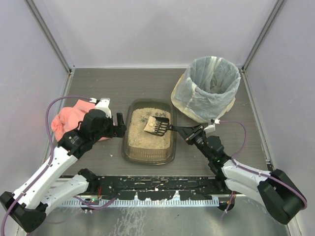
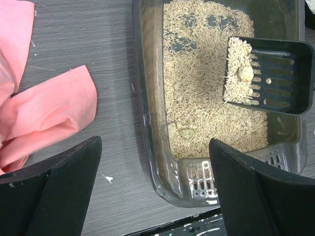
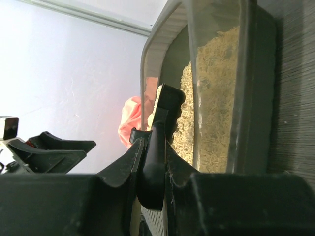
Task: Clean the litter box
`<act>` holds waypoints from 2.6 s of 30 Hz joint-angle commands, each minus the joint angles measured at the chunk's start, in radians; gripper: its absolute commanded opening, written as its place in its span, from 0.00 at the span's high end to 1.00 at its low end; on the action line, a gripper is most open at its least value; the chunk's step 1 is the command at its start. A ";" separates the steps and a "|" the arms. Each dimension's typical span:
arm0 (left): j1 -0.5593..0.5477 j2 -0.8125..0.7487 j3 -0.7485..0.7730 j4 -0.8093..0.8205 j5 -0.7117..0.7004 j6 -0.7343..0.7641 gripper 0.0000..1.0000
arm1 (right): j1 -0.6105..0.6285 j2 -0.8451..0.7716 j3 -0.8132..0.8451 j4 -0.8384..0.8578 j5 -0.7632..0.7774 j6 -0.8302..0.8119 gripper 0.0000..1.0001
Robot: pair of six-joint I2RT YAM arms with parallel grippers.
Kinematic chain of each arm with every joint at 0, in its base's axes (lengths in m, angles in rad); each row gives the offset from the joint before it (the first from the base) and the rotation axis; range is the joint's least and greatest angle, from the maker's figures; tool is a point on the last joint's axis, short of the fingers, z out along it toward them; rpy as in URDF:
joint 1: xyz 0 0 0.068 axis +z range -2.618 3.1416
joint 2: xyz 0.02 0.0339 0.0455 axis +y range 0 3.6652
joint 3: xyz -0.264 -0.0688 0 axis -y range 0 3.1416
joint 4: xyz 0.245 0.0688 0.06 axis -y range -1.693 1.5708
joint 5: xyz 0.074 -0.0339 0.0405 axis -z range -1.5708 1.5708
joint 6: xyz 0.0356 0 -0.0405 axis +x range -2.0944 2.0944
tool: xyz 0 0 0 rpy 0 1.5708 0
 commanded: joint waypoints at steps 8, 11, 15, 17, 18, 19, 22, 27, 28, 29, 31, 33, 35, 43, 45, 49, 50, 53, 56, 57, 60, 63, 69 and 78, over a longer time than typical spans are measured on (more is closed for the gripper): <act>0.003 -0.014 0.053 -0.021 -0.041 0.011 0.08 | -0.056 0.221 0.014 0.442 -0.128 0.128 0.99; 0.002 -0.021 0.050 -0.022 -0.058 0.012 0.08 | -0.075 0.265 0.024 0.529 -0.185 0.122 0.99; 0.002 -0.025 0.057 -0.031 -0.058 0.013 0.07 | -0.116 0.208 0.003 0.431 -0.162 0.132 0.99; 0.001 -0.032 0.050 -0.027 -0.064 0.013 0.07 | -0.076 0.203 0.057 0.397 -0.207 0.074 0.99; 0.001 -0.033 0.046 -0.022 -0.067 0.012 0.07 | -0.075 0.198 0.065 0.401 -0.224 0.064 0.99; 0.001 -0.030 0.047 -0.021 -0.067 0.012 0.07 | -0.094 0.181 0.038 0.405 -0.220 0.072 0.99; 0.002 -0.023 0.058 -0.030 -0.062 0.008 0.07 | -0.146 0.104 -0.004 0.305 -0.163 0.107 0.99; 0.002 -0.020 0.038 0.002 -0.060 0.001 0.07 | -0.134 0.096 0.033 0.304 -0.228 0.057 0.99; 0.002 -0.013 0.046 -0.004 -0.054 -0.001 0.07 | -0.156 0.073 0.016 0.261 -0.198 0.078 0.99; 0.001 -0.009 0.051 -0.013 -0.050 -0.002 0.07 | -0.162 0.057 0.015 0.224 -0.183 0.077 0.99; 0.001 -0.014 0.046 -0.011 -0.053 -0.006 0.07 | -0.138 0.081 0.062 0.237 -0.246 0.035 0.99; 0.001 -0.024 0.025 0.010 -0.065 -0.011 0.07 | -0.138 0.114 0.076 0.295 -0.295 0.034 0.99; 0.001 -0.023 0.028 0.007 -0.064 -0.013 0.07 | -0.194 0.081 0.034 0.260 -0.257 0.079 0.99; 0.002 -0.027 0.017 0.008 -0.066 -0.020 0.07 | -0.202 0.085 0.045 0.233 -0.245 0.079 0.99; 0.001 -0.019 0.030 -0.007 -0.060 -0.025 0.08 | -0.194 0.081 0.063 0.197 -0.251 0.060 0.99; 0.003 -0.027 0.008 0.021 -0.069 -0.026 0.07 | -0.159 0.146 0.086 0.278 -0.319 0.033 0.99; 0.002 -0.023 0.013 0.017 -0.065 -0.026 0.08 | -0.187 0.125 0.051 0.262 -0.282 0.071 0.99; 0.001 -0.020 0.023 -0.003 -0.057 -0.032 0.08 | -0.161 0.105 0.078 0.229 -0.284 0.034 0.99; 0.001 -0.028 -0.002 0.026 -0.064 -0.037 0.07 | -0.130 0.139 0.110 0.273 -0.338 0.002 0.99; 0.002 -0.024 -0.002 0.027 -0.059 -0.039 0.08 | -0.164 0.113 0.081 0.252 -0.304 0.039 0.99; 0.002 -0.014 0.021 0.002 -0.043 -0.042 0.09 | -0.188 0.074 0.065 0.203 -0.273 0.052 0.99; 0.002 -0.028 -0.007 0.028 -0.060 -0.043 0.08 | -0.116 0.136 0.135 0.247 -0.356 -0.015 0.99; 0.003 -0.012 0.003 0.019 -0.042 -0.048 0.09 | -0.139 0.099 0.104 0.214 -0.322 0.004 0.99; 0.003 -0.015 -0.012 0.037 -0.058 -0.048 0.08 | -0.114 0.123 0.146 0.212 -0.353 -0.027 0.99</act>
